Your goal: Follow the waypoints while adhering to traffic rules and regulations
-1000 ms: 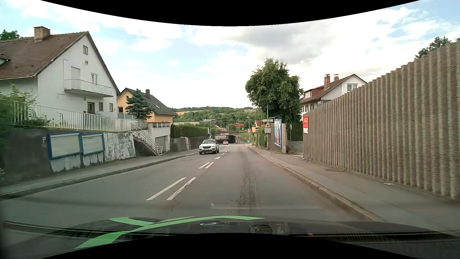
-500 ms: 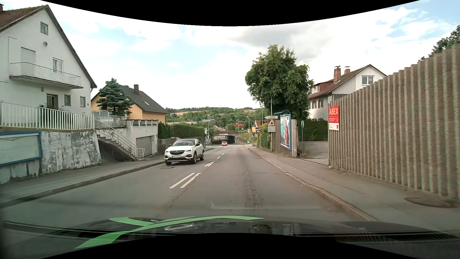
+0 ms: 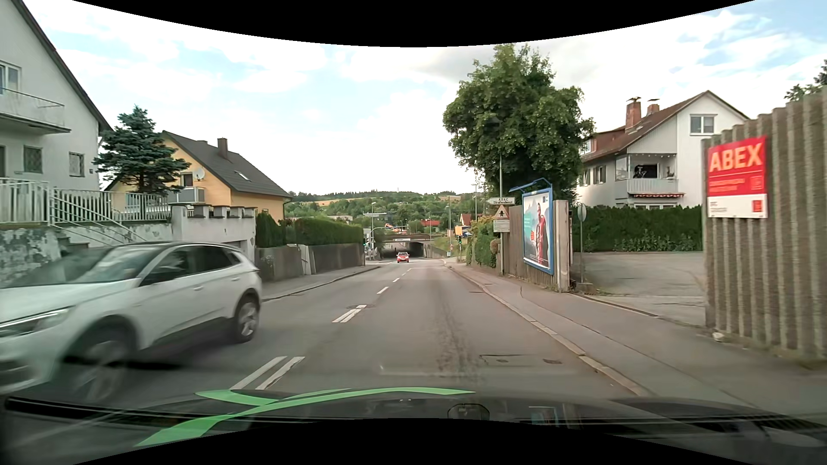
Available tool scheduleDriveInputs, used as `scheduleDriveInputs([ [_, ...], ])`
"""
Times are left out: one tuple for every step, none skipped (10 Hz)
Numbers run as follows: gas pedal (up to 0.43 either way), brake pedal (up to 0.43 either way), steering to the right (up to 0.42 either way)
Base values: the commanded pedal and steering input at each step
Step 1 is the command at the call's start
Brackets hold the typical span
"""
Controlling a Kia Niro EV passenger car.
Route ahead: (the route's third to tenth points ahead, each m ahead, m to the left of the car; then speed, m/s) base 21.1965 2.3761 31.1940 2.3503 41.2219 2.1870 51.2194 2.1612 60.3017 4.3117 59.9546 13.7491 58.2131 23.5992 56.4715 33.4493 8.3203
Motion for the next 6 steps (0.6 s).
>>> scheduleDriveInputs([
  [0.000, 0.183, -0.006],
  [0.000, 0.195, -0.006],
  [0.000, 0.201, -0.005],
  [0.000, 0.195, -0.005],
  [0.000, 0.189, -0.005],
  [0.000, 0.189, -0.007],
])
